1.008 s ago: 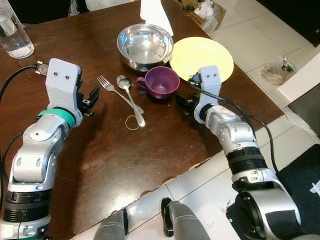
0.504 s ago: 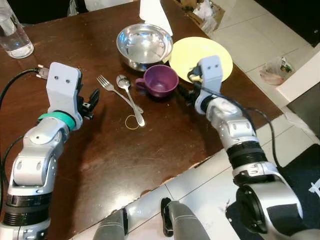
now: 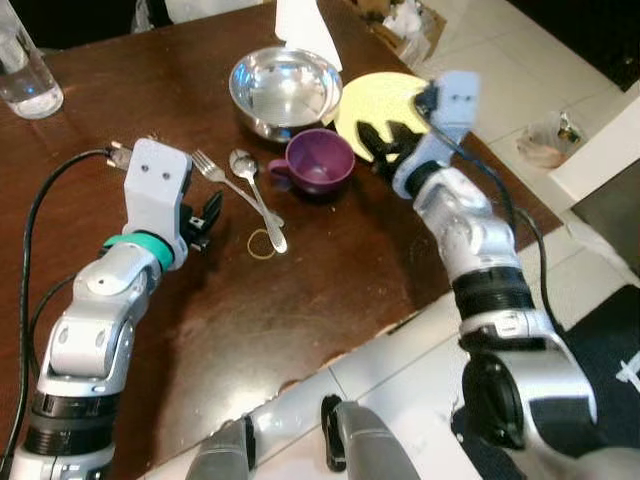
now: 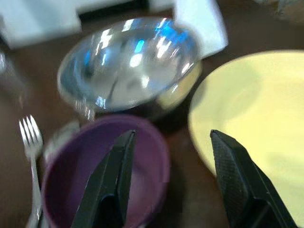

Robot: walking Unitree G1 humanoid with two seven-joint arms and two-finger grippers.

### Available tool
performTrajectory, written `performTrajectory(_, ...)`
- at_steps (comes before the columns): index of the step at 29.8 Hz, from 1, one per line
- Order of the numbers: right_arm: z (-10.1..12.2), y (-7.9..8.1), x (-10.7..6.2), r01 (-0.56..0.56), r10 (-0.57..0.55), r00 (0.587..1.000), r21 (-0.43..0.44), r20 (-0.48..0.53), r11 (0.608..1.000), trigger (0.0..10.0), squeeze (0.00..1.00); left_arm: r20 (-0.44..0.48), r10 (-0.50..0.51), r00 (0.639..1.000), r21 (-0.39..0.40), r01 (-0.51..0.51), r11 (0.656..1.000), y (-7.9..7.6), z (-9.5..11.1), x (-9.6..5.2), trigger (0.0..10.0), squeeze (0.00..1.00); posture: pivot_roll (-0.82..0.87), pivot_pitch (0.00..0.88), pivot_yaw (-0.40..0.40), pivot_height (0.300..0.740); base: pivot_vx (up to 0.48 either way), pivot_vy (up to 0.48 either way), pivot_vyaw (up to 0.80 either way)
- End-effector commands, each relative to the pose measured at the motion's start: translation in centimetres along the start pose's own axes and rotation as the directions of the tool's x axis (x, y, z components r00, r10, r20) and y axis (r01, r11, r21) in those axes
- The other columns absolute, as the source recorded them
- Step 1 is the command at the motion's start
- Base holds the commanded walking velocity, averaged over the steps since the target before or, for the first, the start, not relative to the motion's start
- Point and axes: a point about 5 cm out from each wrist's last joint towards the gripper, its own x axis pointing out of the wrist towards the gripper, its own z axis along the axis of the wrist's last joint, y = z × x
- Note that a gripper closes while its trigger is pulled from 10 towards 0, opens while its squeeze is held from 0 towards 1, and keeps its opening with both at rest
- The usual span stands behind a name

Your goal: Setting the table

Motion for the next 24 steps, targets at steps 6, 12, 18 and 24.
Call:
performTrajectory(6,-1.5,-0.2,0.5,0.054,-0.059,0.994,-0.055,-0.091,0.997,10.0,1.0,0.011,0.072,0.997,0.03,-0.073,0.997,2.0,0.5,-1.3,10.0,0.0,0.01,0.163,-0.058,0.74,0.0,0.0,0.0)
performTrajectory(12,-0.9,-0.5,0.8,0.083,-0.09,0.994,-0.105,-0.063,0.991,10.0,0.38,0.01,0.135,0.991,0.062,-0.135,0.989,4.2,0.9,-2.5,10.0,0.0,0.02,0.169,-0.066,0.74,0.0,0.0,0.0)
performTrajectory(18,-1.4,-1.5,0.6,0.127,-0.141,0.986,-0.144,-0.094,0.981,10.0,0.0,0.004,0.163,0.987,0.074,-0.163,0.984,5.0,0.8,-3.1,10.0,0.0,0.03,0.173,-0.062,0.74,0.0,0.0,0.0)
performTrajectory(24,-3.9,-1.3,0.2,0.088,-0.101,0.971,-0.07,-0.217,0.994,10.0,0.0,0.002,0.143,0.99,0.067,-0.142,0.988,4.3,0.8,-2.9,10.0,0.0,0.04,0.169,-0.054,0.74,0.0,0.0,0.0)
